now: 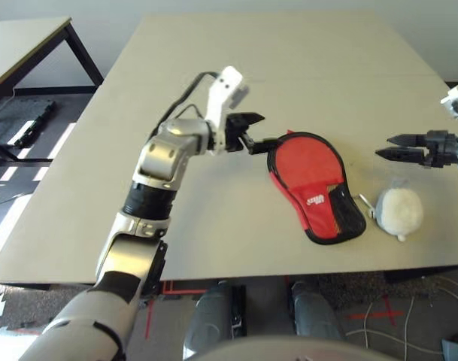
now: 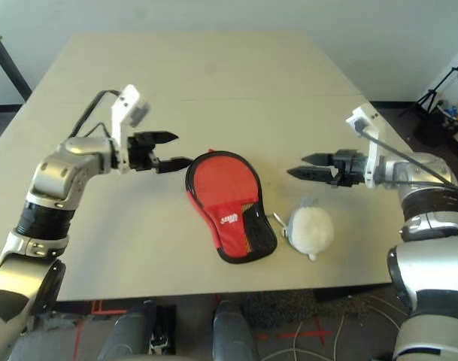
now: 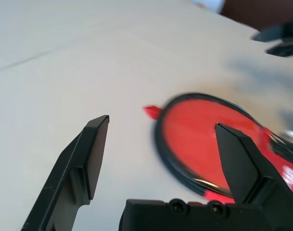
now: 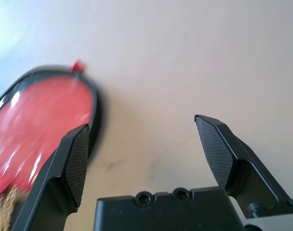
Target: Store the ping-pong paddle in its case and zip it.
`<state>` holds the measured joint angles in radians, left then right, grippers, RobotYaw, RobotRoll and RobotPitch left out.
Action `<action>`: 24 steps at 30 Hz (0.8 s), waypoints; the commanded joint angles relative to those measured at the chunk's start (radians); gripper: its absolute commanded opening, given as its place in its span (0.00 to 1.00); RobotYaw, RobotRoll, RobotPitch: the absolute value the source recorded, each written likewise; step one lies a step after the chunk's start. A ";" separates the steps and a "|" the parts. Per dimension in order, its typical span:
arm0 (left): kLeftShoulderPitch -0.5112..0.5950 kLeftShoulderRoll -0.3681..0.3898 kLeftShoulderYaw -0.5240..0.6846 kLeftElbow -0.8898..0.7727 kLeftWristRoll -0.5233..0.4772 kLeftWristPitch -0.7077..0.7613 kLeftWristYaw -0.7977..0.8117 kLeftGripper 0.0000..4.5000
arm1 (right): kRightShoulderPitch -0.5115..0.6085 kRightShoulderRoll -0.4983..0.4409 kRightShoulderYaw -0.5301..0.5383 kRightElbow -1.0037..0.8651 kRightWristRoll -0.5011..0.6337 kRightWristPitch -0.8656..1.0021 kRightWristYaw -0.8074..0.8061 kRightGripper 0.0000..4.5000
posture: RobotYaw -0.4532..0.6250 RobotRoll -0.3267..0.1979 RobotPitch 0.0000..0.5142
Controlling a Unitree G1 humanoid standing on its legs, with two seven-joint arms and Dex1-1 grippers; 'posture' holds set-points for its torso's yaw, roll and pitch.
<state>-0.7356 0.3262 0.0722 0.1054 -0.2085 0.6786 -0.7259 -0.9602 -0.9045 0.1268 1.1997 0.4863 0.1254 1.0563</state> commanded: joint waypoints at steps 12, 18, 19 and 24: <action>0.147 -0.028 0.280 0.303 0.003 -0.458 0.433 1.00 | 0.146 0.104 -0.380 0.072 -0.094 -0.338 -0.585 1.00 | 0.38 0.62 0.17; 0.171 -0.016 0.319 0.426 -0.005 -0.588 0.495 1.00 | 0.185 0.116 -0.457 0.078 -0.110 -0.348 -0.666 1.00 | 0.37 0.62 0.17; 0.172 -0.014 0.319 0.439 -0.004 -0.601 0.499 1.00 | 0.187 0.116 -0.466 0.077 -0.112 -0.348 -0.670 1.00 | 0.37 0.62 0.17; 0.175 -0.008 0.310 0.486 -0.005 -0.647 0.506 1.00 | 0.192 0.123 -0.491 0.075 -0.131 -0.346 -0.667 1.00 | 0.36 0.62 0.16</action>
